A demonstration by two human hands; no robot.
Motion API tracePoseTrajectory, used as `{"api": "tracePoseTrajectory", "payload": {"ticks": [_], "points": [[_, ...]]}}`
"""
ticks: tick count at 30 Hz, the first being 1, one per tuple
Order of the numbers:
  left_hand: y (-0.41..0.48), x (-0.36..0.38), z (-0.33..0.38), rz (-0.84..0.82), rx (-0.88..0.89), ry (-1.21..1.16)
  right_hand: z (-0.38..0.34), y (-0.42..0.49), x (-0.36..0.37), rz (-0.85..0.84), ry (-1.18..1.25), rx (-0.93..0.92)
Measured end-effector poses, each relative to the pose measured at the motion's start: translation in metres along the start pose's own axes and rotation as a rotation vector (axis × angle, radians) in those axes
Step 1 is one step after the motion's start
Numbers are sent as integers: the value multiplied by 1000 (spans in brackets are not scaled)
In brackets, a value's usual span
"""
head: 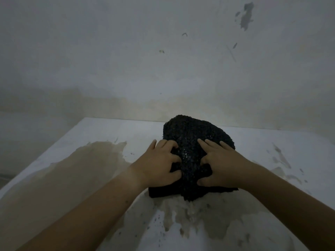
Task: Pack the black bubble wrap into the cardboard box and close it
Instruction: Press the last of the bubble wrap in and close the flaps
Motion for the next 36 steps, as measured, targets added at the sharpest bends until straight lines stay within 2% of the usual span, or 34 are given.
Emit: {"api": "tracePoseTrajectory", "payload": {"ticks": [3, 7, 13, 18, 24, 28, 30, 33, 36], "points": [[2, -1, -2, -19, 12, -42, -5, -1, -10, 46, -1, -44], [0, -2, -4, -8, 11, -106, -20, -19, -31, 287, 50, -152], [-4, -6, -3, 82, 20, -177, -19, -18, -10, 176, 10, -67], [-23, -29, 14, 276, 53, -103, -18, -6, -1, 117, -2, -44], [-25, -13, 19, 147, 74, 49, -14, -8, 2, 97, 58, -98], [-12, -7, 20, 59, 76, 100, -12, -20, -8, 162, 220, -181], [-7, -8, 19, 45, 65, 69, -5, -29, -17, 228, 236, -190], [-4, -8, 15, 21, 27, -41, 4, -36, -22, 283, 134, -189], [-4, -8, 13, 19, 17, -62, 8, -35, -24, 321, 187, -202]]}}
Point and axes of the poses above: each hand's wrist, its own y-axis towards the middle knuckle, its own x-axis out of the palm, z = x × y, the point moved 9 cm from there along y, towards the middle knuckle, and after that the axes turned 6 degrees about y, right-handed, at the moved point
